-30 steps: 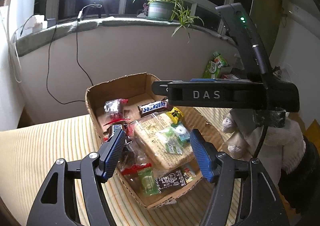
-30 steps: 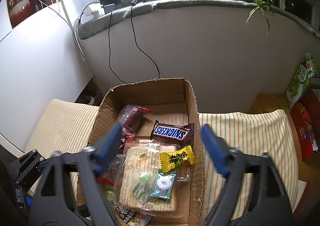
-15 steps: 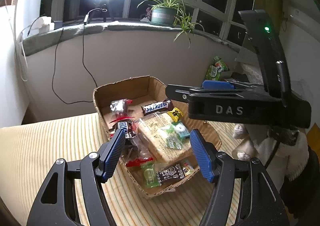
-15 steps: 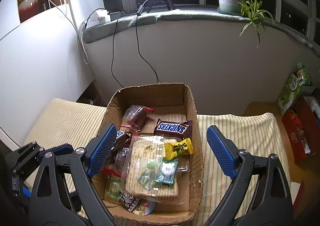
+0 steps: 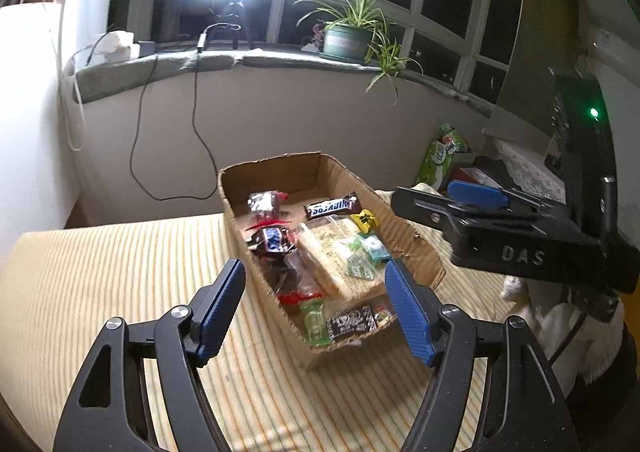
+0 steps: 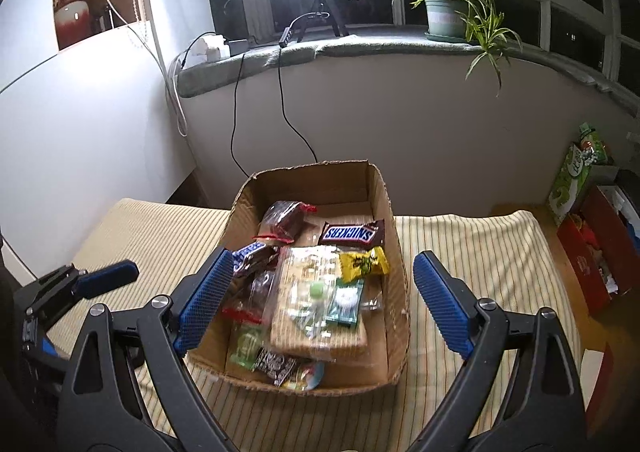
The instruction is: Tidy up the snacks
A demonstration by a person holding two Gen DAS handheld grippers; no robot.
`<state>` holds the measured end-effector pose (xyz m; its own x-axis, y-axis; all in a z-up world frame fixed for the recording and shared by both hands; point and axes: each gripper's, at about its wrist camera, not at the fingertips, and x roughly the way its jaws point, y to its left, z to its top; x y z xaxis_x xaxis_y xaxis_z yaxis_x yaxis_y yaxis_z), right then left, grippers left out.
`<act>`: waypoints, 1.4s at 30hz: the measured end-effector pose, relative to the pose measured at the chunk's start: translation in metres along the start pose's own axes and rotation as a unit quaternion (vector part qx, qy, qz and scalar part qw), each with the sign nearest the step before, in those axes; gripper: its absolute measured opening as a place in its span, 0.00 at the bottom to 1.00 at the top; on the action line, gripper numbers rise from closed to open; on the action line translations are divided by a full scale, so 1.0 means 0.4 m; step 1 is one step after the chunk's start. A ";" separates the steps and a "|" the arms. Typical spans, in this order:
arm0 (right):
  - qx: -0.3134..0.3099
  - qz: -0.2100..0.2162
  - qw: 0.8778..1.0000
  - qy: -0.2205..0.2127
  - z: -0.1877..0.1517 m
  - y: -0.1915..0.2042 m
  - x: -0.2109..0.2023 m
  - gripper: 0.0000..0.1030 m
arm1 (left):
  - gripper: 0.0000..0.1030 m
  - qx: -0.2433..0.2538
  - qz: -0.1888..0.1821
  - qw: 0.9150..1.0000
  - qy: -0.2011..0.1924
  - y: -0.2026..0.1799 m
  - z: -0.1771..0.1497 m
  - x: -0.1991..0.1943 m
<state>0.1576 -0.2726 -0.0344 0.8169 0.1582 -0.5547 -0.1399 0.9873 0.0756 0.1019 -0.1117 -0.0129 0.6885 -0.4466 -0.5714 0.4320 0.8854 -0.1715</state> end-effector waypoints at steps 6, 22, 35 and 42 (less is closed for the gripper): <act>0.001 0.001 1.000 -0.004 -0.047 0.005 -0.044 0.91 | 0.70 0.004 0.023 1.000 0.001 -0.002 -0.027 -0.027; -0.013 -0.001 1.000 -0.008 -0.105 0.042 -0.095 0.91 | 0.77 -0.003 0.057 0.998 0.002 0.008 -0.059 -0.064; -0.007 -0.002 1.000 -0.006 -0.117 0.033 -0.101 0.91 | 0.78 -0.004 0.058 0.998 -0.004 0.004 -0.057 -0.077; -0.005 -0.004 1.000 -0.004 -0.120 0.029 -0.101 0.91 | 0.78 0.002 0.058 0.998 -0.008 -0.001 -0.059 -0.079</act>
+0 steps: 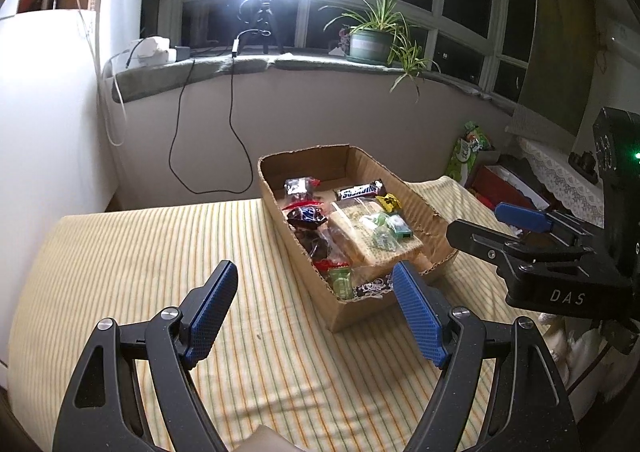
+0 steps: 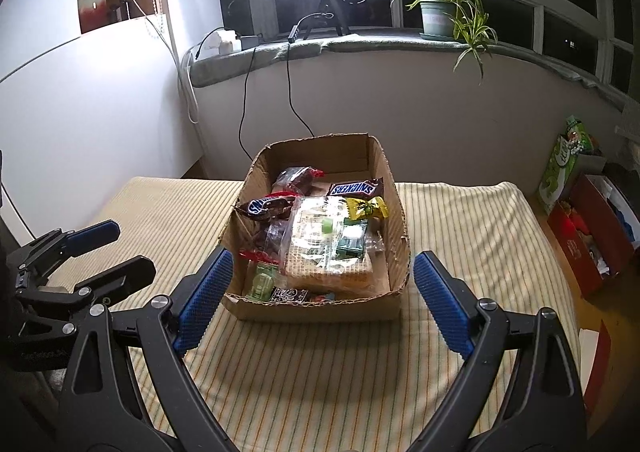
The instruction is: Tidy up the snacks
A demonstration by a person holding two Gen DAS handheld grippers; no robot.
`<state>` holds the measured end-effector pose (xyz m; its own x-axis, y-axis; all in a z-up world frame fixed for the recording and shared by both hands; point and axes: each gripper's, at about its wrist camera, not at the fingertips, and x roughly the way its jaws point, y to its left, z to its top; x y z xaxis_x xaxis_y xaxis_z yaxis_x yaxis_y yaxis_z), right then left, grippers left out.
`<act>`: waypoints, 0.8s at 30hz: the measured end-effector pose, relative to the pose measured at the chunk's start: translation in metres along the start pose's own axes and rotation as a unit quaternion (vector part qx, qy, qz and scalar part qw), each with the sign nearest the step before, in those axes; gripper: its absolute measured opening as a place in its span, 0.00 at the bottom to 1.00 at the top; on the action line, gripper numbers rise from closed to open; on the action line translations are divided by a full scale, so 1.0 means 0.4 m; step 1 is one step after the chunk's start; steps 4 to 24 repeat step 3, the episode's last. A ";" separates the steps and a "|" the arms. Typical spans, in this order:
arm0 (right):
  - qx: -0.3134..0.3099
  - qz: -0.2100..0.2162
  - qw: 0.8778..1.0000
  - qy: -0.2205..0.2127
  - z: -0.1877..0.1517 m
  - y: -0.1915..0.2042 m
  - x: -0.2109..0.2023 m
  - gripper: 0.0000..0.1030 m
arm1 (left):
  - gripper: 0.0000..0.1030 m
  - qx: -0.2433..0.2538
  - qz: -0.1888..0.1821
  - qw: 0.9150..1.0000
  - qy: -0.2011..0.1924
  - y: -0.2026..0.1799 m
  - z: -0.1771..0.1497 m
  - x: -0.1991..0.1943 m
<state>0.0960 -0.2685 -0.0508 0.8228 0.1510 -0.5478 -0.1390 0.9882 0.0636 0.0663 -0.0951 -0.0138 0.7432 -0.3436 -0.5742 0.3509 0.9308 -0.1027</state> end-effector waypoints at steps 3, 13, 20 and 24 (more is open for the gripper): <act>0.003 -0.002 1.000 0.001 -0.003 -0.003 0.002 0.91 | 0.78 0.002 0.003 1.000 0.004 0.002 -0.001 0.007; 0.003 -0.002 1.000 0.001 -0.003 -0.003 0.002 0.91 | 0.78 0.002 0.003 1.000 0.004 0.002 -0.001 0.007; 0.003 -0.002 1.000 0.001 -0.003 -0.003 0.002 0.91 | 0.78 0.002 0.003 1.000 0.004 0.002 -0.001 0.007; 0.003 -0.002 1.000 0.001 -0.003 -0.003 0.002 0.91 | 0.78 0.002 0.003 1.000 0.004 0.002 -0.001 0.007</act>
